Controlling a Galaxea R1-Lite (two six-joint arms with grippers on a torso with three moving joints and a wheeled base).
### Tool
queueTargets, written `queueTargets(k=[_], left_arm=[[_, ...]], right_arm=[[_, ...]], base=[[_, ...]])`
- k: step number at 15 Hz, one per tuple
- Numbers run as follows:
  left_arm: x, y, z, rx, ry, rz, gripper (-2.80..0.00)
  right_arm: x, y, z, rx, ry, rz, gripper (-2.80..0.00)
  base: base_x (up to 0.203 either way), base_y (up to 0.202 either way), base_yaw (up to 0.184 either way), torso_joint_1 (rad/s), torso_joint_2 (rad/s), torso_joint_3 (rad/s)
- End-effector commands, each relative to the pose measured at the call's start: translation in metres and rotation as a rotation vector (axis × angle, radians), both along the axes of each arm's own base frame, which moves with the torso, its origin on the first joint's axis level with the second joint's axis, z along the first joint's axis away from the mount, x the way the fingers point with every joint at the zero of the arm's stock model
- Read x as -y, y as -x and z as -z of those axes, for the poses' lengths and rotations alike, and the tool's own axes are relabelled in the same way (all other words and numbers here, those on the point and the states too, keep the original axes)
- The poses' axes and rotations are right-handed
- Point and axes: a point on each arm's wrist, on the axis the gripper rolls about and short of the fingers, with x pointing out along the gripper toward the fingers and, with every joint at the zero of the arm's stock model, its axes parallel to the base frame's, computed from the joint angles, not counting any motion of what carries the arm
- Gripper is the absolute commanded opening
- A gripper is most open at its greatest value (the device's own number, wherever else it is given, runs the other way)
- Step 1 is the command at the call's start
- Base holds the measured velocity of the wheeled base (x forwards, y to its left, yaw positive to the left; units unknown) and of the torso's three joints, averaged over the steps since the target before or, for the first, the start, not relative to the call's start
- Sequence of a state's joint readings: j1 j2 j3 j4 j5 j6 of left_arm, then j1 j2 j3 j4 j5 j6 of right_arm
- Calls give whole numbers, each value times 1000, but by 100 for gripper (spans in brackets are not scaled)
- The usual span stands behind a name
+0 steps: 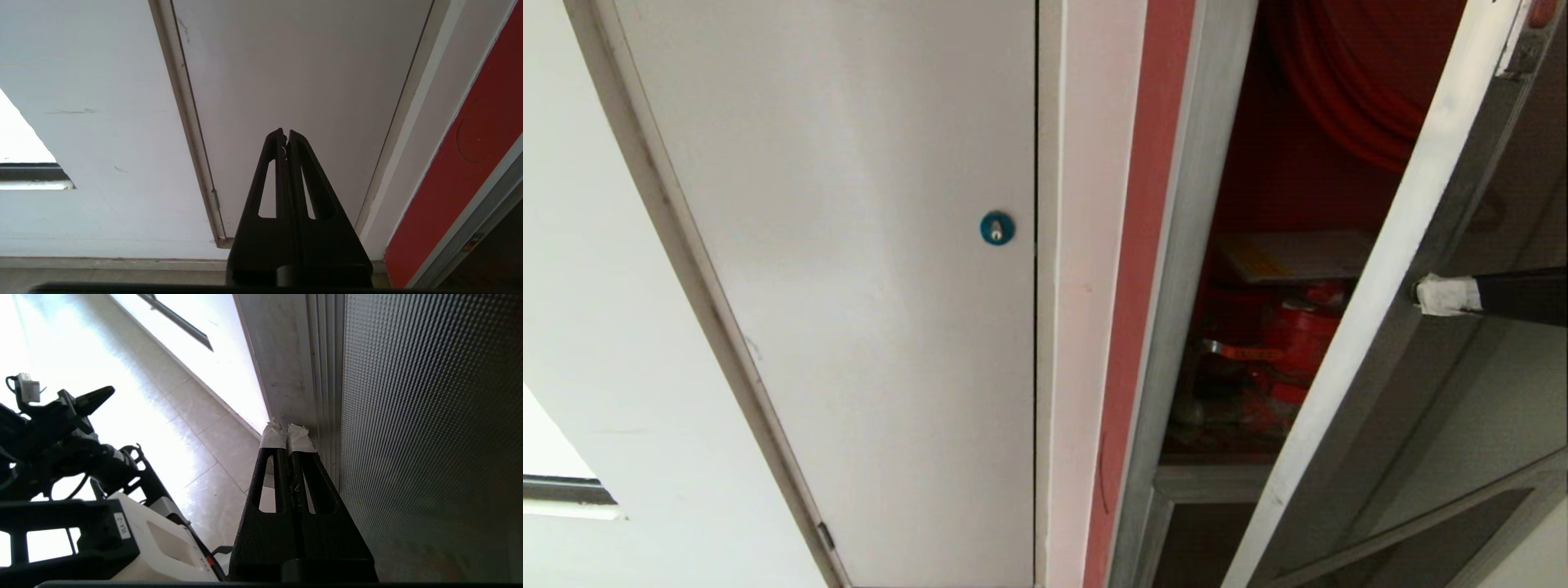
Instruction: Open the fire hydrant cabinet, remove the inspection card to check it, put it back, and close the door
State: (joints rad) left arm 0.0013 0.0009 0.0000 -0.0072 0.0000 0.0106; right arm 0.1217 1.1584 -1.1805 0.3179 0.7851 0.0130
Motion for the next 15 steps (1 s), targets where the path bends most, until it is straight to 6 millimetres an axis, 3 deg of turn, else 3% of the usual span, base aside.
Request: queueTargets(k=[1,7,15], left_arm=[[0,0,0,-2,0,0,-280],[0,0,0,-2,0,-1,-280],[0,0,0,-2,0,0,-280]], right_arm=[[-3,-20,2,-32,7,4,-280],[-14,-83,16,14,27,94,-280],[-32,-133,26,149,51,264,-280]], base=[[0,0,0,0,0,0],[0,0,0,0,0,0],[0,0,0,0,0,0]])
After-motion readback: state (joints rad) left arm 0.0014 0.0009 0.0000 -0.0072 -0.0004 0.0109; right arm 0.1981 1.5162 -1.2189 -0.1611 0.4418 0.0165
